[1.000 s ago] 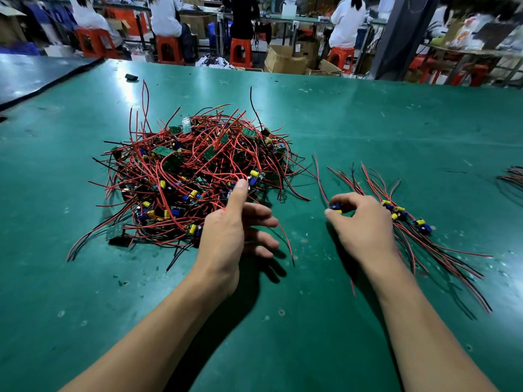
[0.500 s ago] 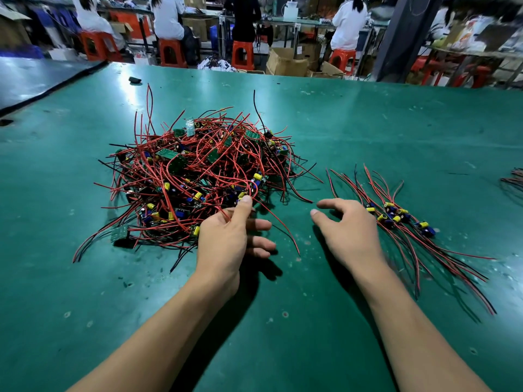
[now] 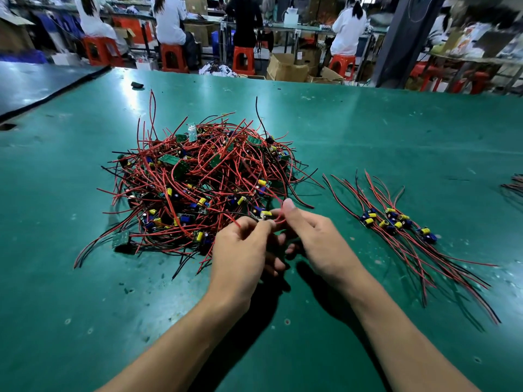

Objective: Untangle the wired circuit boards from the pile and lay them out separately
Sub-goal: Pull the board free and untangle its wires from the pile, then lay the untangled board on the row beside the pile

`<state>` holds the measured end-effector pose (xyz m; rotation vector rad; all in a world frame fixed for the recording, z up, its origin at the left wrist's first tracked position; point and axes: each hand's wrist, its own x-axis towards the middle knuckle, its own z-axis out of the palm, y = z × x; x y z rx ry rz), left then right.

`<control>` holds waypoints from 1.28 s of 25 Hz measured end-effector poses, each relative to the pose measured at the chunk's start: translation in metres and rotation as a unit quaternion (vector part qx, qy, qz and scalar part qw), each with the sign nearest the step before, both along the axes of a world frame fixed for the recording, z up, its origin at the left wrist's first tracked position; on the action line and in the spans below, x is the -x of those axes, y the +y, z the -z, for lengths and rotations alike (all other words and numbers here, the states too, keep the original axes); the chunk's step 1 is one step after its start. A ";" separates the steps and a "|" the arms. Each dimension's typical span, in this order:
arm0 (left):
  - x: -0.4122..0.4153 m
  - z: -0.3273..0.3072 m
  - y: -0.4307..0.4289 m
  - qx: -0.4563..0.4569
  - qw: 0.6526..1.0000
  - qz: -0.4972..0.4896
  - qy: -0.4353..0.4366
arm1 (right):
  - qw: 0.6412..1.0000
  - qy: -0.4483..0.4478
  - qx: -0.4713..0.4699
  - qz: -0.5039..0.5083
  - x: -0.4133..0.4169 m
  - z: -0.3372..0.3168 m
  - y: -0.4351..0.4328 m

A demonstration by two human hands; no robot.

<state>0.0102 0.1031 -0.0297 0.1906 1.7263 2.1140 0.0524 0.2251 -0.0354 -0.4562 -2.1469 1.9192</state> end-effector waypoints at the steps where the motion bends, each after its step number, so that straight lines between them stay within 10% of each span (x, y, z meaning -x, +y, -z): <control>1: -0.002 0.001 0.001 0.007 1.000 0.017 0.007 | 1.000 -0.006 0.020 0.003 -0.001 -0.001 0.000; 6: -0.005 0.004 0.003 0.027 0.994 0.104 0.034 | 0.996 0.058 -0.052 0.050 -0.005 0.000 0.014; 9: -0.005 0.004 0.002 0.011 0.992 0.123 0.029 | 0.991 0.087 0.063 0.080 -0.006 -0.011 0.019; 21: 0.000 -0.005 -0.003 -0.130 0.944 0.276 -0.124 | 0.984 0.048 0.146 -0.094 -0.019 -0.015 0.030; 32: 0.003 0.003 -0.003 0.011 0.982 0.180 0.060 | 0.997 0.017 0.040 -0.070 -0.017 -0.008 0.038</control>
